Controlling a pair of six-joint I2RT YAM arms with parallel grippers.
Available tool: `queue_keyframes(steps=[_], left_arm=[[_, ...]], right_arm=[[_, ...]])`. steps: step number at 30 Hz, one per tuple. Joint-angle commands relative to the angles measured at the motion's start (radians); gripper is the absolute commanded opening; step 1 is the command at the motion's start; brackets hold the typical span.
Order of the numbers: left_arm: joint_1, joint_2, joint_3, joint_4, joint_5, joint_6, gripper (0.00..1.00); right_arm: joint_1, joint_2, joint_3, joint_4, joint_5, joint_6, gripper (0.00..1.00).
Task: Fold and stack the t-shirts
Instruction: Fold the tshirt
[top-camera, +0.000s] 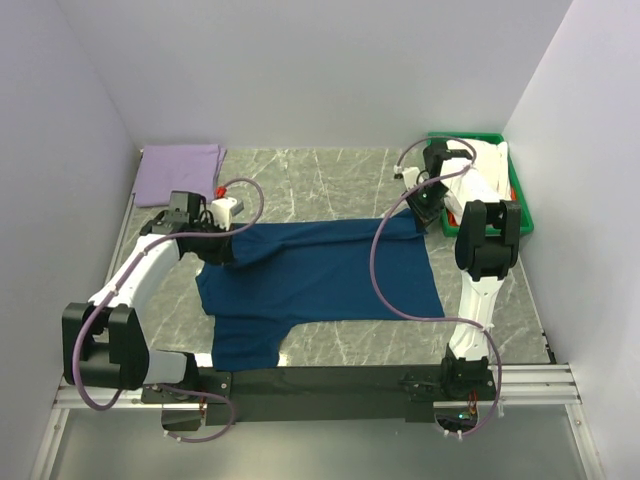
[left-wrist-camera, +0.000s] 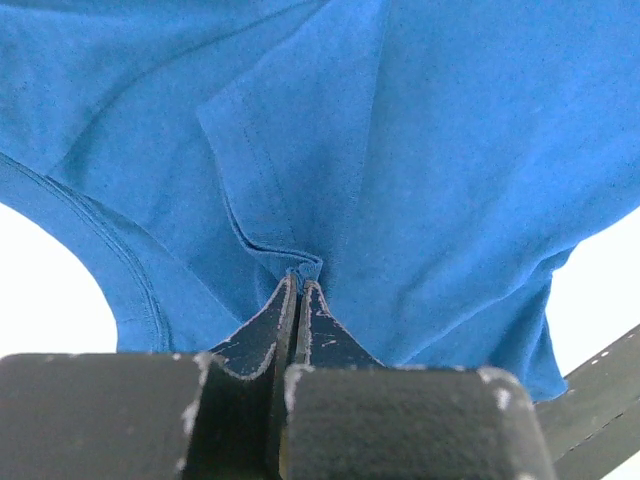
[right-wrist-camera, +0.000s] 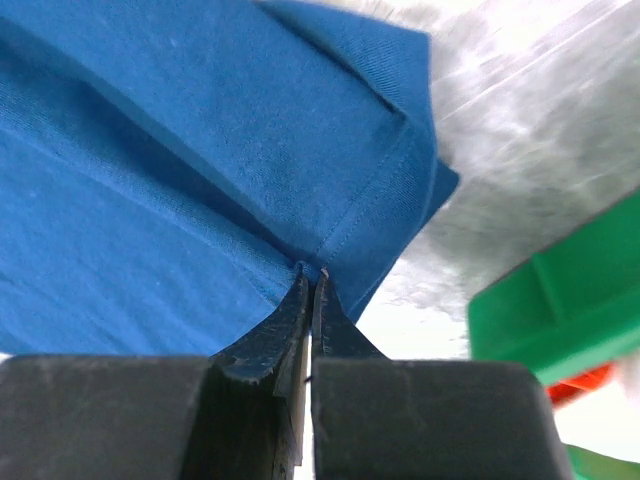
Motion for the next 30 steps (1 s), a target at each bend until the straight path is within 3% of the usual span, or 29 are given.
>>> queue_keyframes(steps=[1,5,9,11,12,16,18,24,30], left_arm=[[-0.005,0.025,-0.014,-0.004,-0.014,0.038,0.0],[-0.005,0.053,-0.003,-0.062,0.028,0.111,0.02],[0.005,0.036,0.034,-0.167,0.126,0.237,0.29],[0.027,0.021,0.06,-0.211,0.181,0.266,0.37],[0.033,0.019,0.071,-0.221,0.198,0.288,0.44],[0.036,0.059,0.109,-0.179,0.223,0.248,0.5],[0.03,0.116,0.135,-0.114,0.209,0.187,0.59],[0.018,0.269,0.172,0.034,0.111,0.014,0.56],[-0.008,0.364,0.186,0.115,0.042,-0.034,0.54]], right_arm=[[-0.008,-0.038,-0.028,-0.009,0.026,-0.025,0.0],[-0.007,-0.044,-0.052,-0.04,0.032,-0.048,0.01],[-0.01,-0.061,-0.055,-0.076,0.034,-0.078,0.27],[-0.01,-0.076,-0.028,-0.102,0.017,-0.081,0.36],[-0.013,-0.079,-0.011,-0.115,0.008,-0.081,0.36],[-0.013,-0.059,0.09,-0.138,-0.049,-0.039,0.36],[-0.011,-0.021,0.145,-0.129,-0.051,0.005,0.35],[-0.004,0.087,0.237,-0.04,0.036,0.146,0.26],[0.013,0.142,0.267,-0.014,0.063,0.185,0.22]])
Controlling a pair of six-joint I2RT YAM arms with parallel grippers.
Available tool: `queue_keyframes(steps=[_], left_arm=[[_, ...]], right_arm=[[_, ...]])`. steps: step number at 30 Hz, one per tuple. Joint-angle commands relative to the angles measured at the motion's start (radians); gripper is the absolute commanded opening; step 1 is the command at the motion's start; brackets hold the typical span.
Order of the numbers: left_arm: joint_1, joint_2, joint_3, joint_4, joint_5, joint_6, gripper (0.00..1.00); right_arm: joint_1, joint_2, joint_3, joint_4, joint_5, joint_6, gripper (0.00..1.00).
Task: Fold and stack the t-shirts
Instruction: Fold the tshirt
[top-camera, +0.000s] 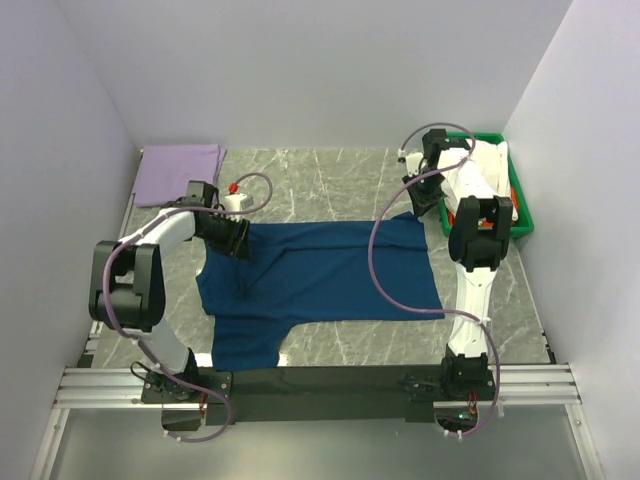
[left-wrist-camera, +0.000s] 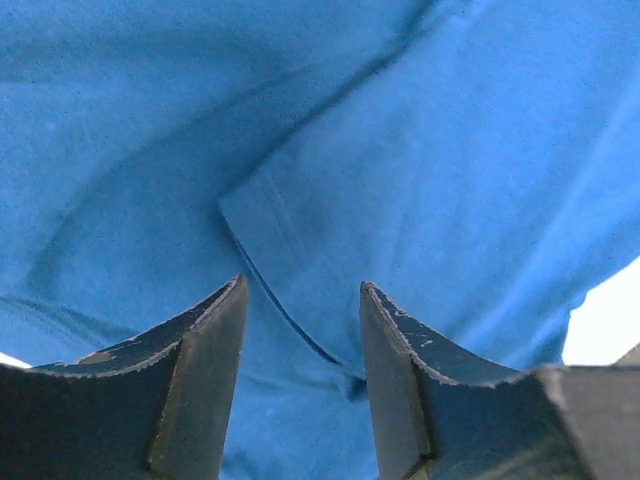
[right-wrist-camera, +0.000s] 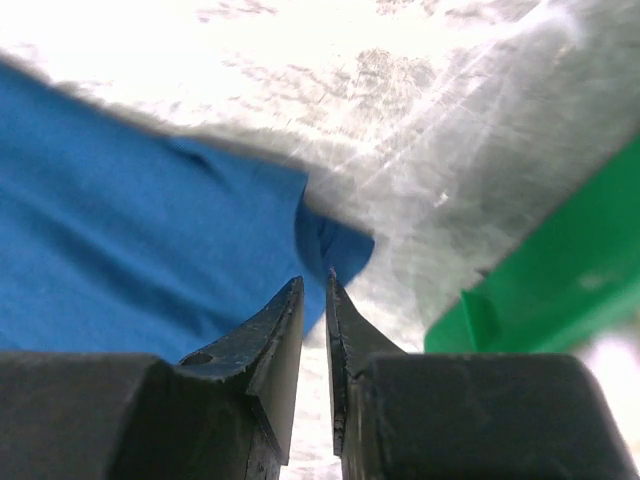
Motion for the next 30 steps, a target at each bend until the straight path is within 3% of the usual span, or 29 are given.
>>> queue_keyframes(steps=[1,14,17,21,26,30], left_arm=[[-0.023,0.036,0.047,0.088,-0.064,-0.059,0.53],[-0.068,0.162,0.081,0.106,-0.11,-0.073,0.43],[-0.078,0.156,0.087,0.1,-0.098,-0.073,0.32],[-0.092,0.092,0.081,0.083,-0.057,-0.046,0.1],[-0.123,0.018,0.065,0.047,-0.078,-0.023,0.16],[-0.164,-0.025,0.036,0.048,-0.09,0.0,0.05]], right_arm=[[0.011,0.019,0.026,0.025,0.024,0.049,0.22],[0.011,0.008,0.003,0.037,0.039,0.055,0.2],[0.011,0.01,0.014,0.031,0.041,0.052,0.2],[0.011,0.007,0.019,0.028,0.047,0.049,0.2],[0.011,0.005,0.022,0.022,0.047,0.042,0.2],[0.011,0.008,0.022,0.013,0.046,0.039,0.2]])
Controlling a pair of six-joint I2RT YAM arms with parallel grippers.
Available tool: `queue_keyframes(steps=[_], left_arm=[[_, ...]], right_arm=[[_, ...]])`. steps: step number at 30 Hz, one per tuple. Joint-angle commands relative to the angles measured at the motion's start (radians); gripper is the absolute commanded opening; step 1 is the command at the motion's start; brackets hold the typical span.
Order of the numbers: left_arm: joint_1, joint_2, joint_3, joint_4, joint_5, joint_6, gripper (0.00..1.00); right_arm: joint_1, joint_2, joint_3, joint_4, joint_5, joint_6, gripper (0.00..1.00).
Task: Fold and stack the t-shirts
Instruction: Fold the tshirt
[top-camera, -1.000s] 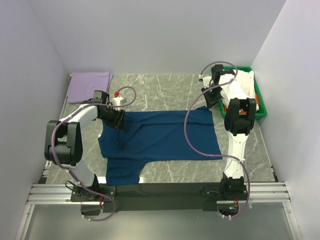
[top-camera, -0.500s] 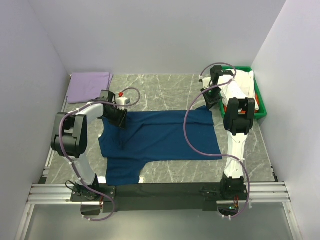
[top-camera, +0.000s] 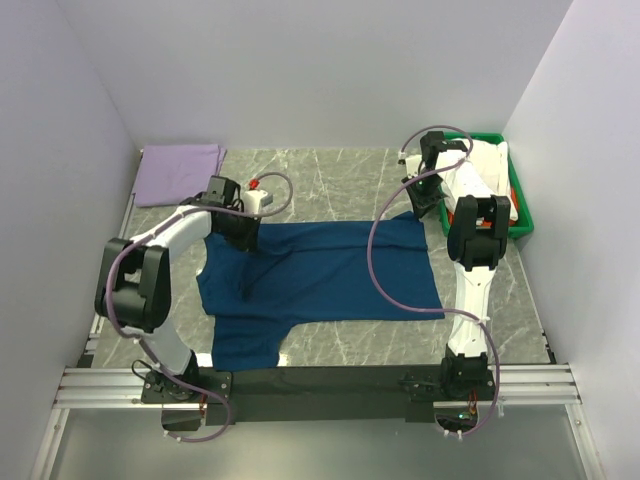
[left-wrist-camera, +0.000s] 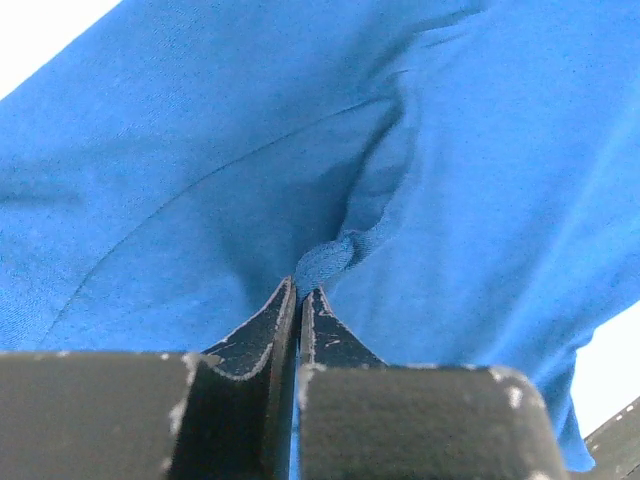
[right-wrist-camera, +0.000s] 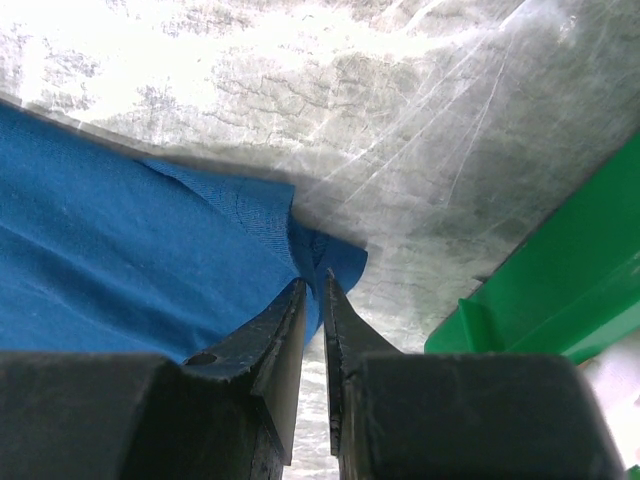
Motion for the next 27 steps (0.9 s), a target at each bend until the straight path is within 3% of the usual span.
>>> queue_keyframes(steps=[1,4,7,11,15,19,20,25,26,27], left_arm=[[-0.056,-0.072,-0.024,-0.011,-0.003,0.038,0.07],[-0.083,-0.078,-0.03,-0.015,0.001,0.041,0.11],[-0.102,-0.078,-0.026,-0.04,0.036,0.066,0.01],[-0.164,-0.08,-0.012,-0.164,0.151,0.206,0.02],[-0.143,-0.092,0.003,-0.216,0.213,0.219,0.34],[0.073,-0.036,0.106,-0.209,0.253,0.161,0.5],[0.104,-0.025,0.131,-0.204,0.248,0.147,0.59],[0.235,0.031,0.224,-0.111,0.124,0.075,0.63],[0.247,0.05,0.23,-0.095,0.104,0.048,0.72],[0.256,0.063,0.243,-0.072,0.093,0.043,0.73]], right_arm=[[0.007,-0.026,0.035,-0.016,0.005,-0.01,0.2],[0.007,-0.025,0.039,-0.024,0.0,-0.009,0.2],[0.007,-0.028,0.036,-0.027,0.0,-0.012,0.2],[0.007,-0.034,0.035,-0.026,0.003,-0.018,0.19],[0.006,-0.039,0.045,-0.016,0.002,-0.021,0.18],[0.005,-0.058,0.038,0.017,0.002,-0.018,0.17],[0.005,-0.062,0.036,0.036,0.002,-0.013,0.17],[0.005,-0.059,0.059,0.092,0.02,0.043,0.23],[0.006,-0.057,0.061,0.111,0.019,0.052,0.25],[0.007,-0.054,0.065,0.119,0.014,0.062,0.27]])
